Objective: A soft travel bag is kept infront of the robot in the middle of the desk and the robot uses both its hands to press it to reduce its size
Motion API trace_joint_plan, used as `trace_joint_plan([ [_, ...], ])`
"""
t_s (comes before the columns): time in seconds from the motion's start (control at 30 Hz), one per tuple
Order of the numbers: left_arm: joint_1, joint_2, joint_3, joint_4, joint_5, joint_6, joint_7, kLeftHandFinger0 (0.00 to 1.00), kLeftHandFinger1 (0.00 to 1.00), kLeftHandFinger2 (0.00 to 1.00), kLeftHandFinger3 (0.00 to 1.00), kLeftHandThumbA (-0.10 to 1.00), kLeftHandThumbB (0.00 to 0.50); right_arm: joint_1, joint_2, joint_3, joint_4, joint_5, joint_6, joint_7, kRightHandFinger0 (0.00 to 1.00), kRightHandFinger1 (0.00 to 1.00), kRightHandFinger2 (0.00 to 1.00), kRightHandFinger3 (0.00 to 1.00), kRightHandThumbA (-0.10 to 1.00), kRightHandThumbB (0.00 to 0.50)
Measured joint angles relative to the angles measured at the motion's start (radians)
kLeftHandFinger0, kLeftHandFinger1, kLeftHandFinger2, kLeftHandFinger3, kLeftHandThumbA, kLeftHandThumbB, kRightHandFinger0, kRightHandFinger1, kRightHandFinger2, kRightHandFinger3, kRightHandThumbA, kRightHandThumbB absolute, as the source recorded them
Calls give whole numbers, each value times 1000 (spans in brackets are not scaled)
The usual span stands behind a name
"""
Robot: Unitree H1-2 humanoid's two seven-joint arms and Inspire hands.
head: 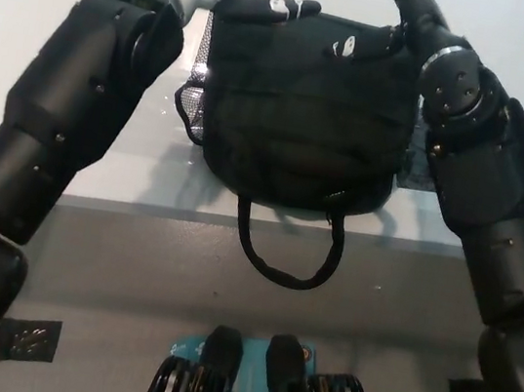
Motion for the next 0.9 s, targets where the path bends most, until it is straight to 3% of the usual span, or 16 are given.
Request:
trace_joint_plan([
  [0.17, -3, -74, 90, 95, -66, 14, 67, 1000, 1000, 1000, 1000, 1000, 327, -39, 21, -68, 82, 67, 0, -8, 1000, 1000, 1000, 1000, 1000, 236],
  [0.23, -8, -95, 98, 128, -78, 16, 96, 1000, 1000, 1000, 1000, 1000, 370, -44, 30, -81, 93, 91, 0, -9, 1000, 1000, 1000, 1000, 1000, 204],
  [0.33, -22, -121, 103, 171, -96, 17, 135, 1000, 1000, 1000, 1000, 1000, 374, -50, 34, -95, 121, 121, -2, -11, 1000, 1000, 1000, 1000, 1000, 133],
  [0.4, -38, -133, 103, 202, -106, 16, 161, 1000, 1000, 1000, 1000, 1000, 371, -56, 34, -104, 147, 141, -5, -12, 1000, 1000, 1000, 1000, 1000, 151],
  [0.63, -84, -156, 105, 266, -142, 17, 235, 1000, 1000, 1000, 1000, 1000, 369, -57, 34, -107, 152, 185, -6, -18, 1000, 1000, 1000, 1000, 1000, 134],
  [0.7, -84, -161, 101, 273, -146, 18, 252, 1000, 1000, 1000, 1000, 1000, 357, -57, 34, -107, 153, 198, -8, -19, 1000, 1000, 1000, 1000, 1000, 93],
  [0.77, -84, -163, 94, 282, -148, 19, 262, 1000, 1000, 1000, 1000, 1000, 346, -57, 34, -107, 157, 208, -12, -19, 1000, 1000, 1000, 1000, 1000, 127],
  [0.9, -82, -165, 65, 291, -150, 26, 288, 1000, 1000, 1000, 1000, 1000, 346, -55, 35, -104, 170, 216, -12, -26, 1000, 1000, 1000, 1000, 1000, 151],
])
